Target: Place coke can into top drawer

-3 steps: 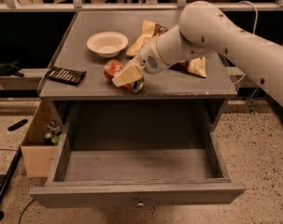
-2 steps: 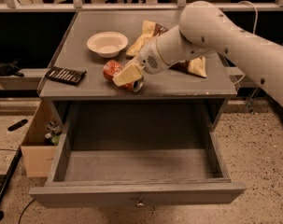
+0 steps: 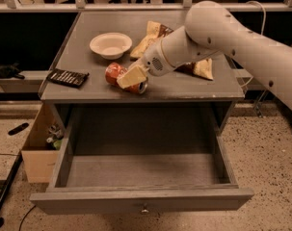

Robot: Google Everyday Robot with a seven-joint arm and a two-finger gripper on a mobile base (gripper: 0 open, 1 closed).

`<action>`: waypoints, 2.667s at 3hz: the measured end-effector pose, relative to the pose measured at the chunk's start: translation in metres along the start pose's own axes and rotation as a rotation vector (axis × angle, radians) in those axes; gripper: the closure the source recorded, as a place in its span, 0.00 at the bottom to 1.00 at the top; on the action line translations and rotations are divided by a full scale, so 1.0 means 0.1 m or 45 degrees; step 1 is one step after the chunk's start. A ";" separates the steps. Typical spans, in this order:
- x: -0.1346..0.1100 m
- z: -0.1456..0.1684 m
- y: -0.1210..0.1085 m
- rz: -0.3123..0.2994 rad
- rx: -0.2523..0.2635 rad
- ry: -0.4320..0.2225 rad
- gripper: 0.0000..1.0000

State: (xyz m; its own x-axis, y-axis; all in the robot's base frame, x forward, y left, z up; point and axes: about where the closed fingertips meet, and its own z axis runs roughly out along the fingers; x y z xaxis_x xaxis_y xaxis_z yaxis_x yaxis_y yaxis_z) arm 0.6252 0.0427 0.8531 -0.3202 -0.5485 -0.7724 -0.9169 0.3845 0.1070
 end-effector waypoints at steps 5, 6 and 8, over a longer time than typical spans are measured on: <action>0.75 -2.01 0.72 0.096 0.190 -0.079 1.00; 0.76 -1.95 0.78 0.099 0.178 -0.084 1.00; 1.35 -1.40 1.16 0.239 0.151 -0.193 1.00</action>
Offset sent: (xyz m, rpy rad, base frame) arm -0.0038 -0.0920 0.0628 0.0232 -0.0681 -0.0905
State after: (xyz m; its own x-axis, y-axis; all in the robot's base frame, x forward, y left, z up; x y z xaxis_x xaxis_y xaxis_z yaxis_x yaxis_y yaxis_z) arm 0.4418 -0.0905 0.8484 -0.4344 -0.3451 -0.8320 -0.8076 0.5583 0.1900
